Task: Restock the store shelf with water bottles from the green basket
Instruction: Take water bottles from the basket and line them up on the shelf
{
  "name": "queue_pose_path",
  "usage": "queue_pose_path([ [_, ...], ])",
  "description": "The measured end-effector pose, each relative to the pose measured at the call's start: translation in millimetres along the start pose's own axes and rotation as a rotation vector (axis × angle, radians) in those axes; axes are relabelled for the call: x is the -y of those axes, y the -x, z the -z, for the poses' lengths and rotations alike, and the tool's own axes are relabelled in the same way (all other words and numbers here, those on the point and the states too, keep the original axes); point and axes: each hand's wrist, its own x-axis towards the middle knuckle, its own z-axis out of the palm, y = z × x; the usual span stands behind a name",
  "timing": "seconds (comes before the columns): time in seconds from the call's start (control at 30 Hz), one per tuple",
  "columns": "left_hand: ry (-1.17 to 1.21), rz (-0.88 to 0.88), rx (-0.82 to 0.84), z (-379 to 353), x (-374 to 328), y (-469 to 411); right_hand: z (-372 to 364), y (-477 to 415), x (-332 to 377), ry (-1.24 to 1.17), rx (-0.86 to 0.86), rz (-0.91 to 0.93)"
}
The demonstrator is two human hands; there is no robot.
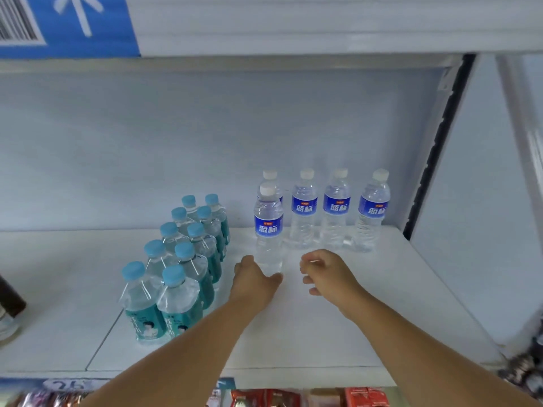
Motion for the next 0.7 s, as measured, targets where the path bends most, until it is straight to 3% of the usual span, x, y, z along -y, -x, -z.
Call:
queue_pose_path([
  [0.23, -0.156, -0.298, 0.229, 18.9, 39.7, 86.5, -15.4, 59.1, -50.4, -0.008, 0.041, -0.002],
  [0.4, -0.224, -0.423, 0.293, 31.2, 67.8, 121.4, -29.2, 110.0, -61.8, 0.045, -0.022, 0.096],
  [0.7, -0.289, -0.505, 0.420, 47.3, 137.0, 174.8, -79.2, 201.7, -106.8, 0.174, -0.051, 0.118],
])
